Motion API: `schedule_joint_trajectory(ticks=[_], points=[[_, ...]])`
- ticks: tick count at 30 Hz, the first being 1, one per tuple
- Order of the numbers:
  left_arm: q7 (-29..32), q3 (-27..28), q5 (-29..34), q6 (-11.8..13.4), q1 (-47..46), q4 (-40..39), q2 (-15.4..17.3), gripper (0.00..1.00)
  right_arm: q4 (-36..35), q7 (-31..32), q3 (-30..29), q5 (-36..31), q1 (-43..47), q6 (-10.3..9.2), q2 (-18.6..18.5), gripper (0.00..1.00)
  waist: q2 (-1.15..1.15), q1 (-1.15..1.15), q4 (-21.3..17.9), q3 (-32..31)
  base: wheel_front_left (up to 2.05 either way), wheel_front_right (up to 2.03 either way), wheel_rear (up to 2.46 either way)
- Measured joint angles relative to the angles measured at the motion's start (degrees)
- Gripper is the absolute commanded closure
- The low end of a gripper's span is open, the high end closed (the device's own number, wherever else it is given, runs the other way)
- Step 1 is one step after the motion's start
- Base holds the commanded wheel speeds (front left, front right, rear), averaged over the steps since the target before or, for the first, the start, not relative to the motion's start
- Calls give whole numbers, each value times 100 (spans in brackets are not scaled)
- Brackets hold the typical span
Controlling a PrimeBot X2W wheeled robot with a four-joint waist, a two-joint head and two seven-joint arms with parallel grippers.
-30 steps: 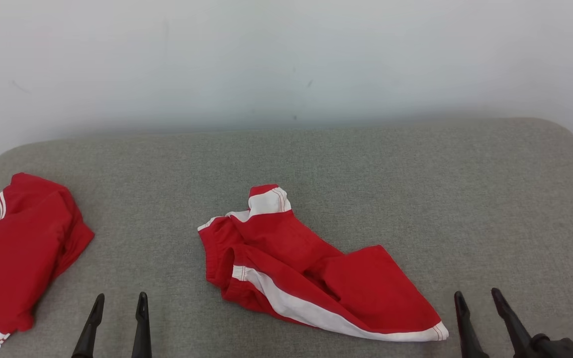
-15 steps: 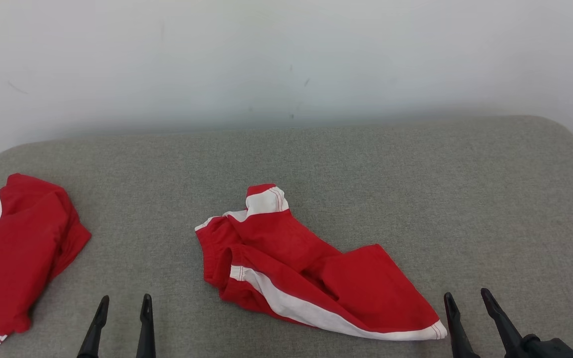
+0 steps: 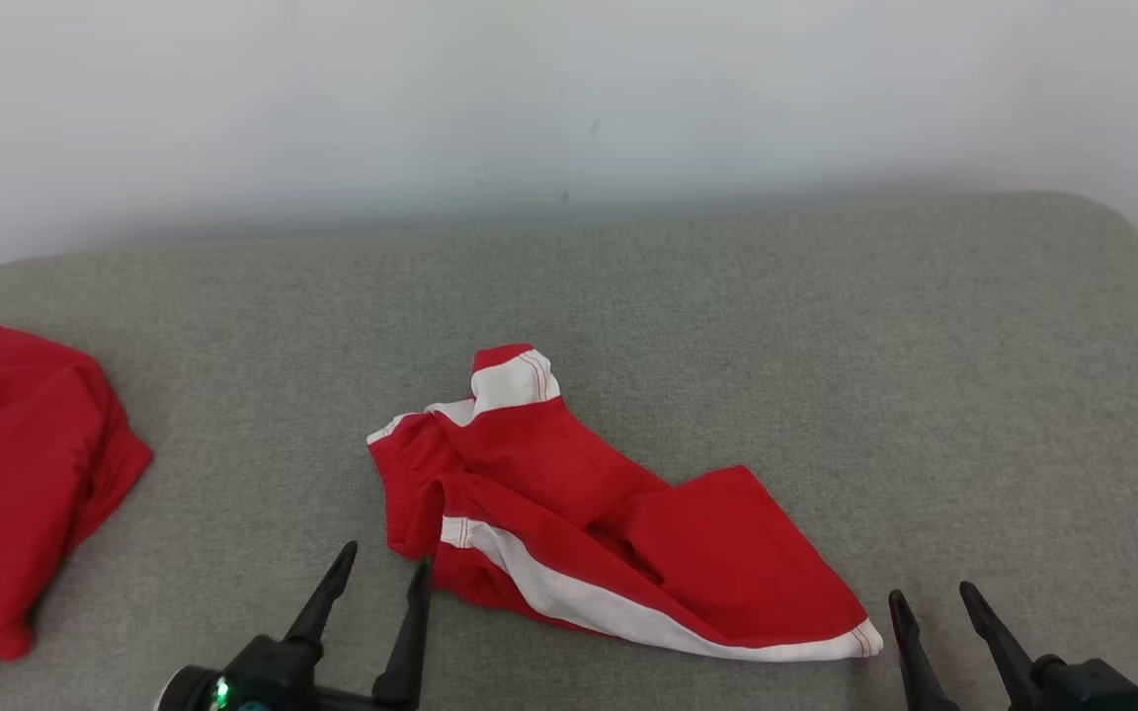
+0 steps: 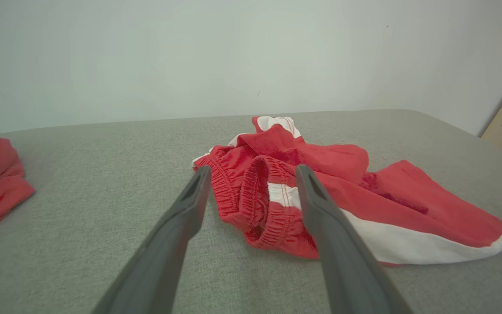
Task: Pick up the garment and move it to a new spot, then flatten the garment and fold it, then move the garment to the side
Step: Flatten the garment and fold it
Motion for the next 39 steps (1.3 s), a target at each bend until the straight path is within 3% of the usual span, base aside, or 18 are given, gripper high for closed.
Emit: schedule_joint_trajectory(ticks=[6,17,31,32,33,34,35,39], points=[[0,-611,-253,-9,-549,571,176,0,480,0,191,47,-321,0,41,0,0,0,-101,221,0,0,0],[0,-1215,-593,-9,-1284,1269,337,0,1236,0,513,231,-732,0,245,0,0,1,-313,632,0,0,0],[0,-1429,-875,-9,-1416,1797,366,0,2075,-9,898,487,-1105,0,446,0,0,-1,-382,543,0,0,0],[0,-1438,-884,-9,-1421,1801,364,2,2136,-11,923,517,-1137,0,449,17,0,-1,-377,528,0,0,0],[0,-1457,-904,-9,-1430,1796,358,25,2187,-11,948,545,-1171,0,456,61,0,-1,-371,513,0,0,0],[0,-1489,-922,-9,-1440,1781,355,68,2247,-12,978,580,-1200,0,456,100,0,-1,-366,499,0,0,0],[0,-1492,-944,-9,-1441,1753,344,100,2308,-14,994,636,-1227,0,467,100,0,-1,-364,484,0,0,0],[0,-1517,-1066,-9,-1434,1694,335,100,2455,-10,1101,815,-1332,0,485,100,0,-1,-361,439,0,0,0]])
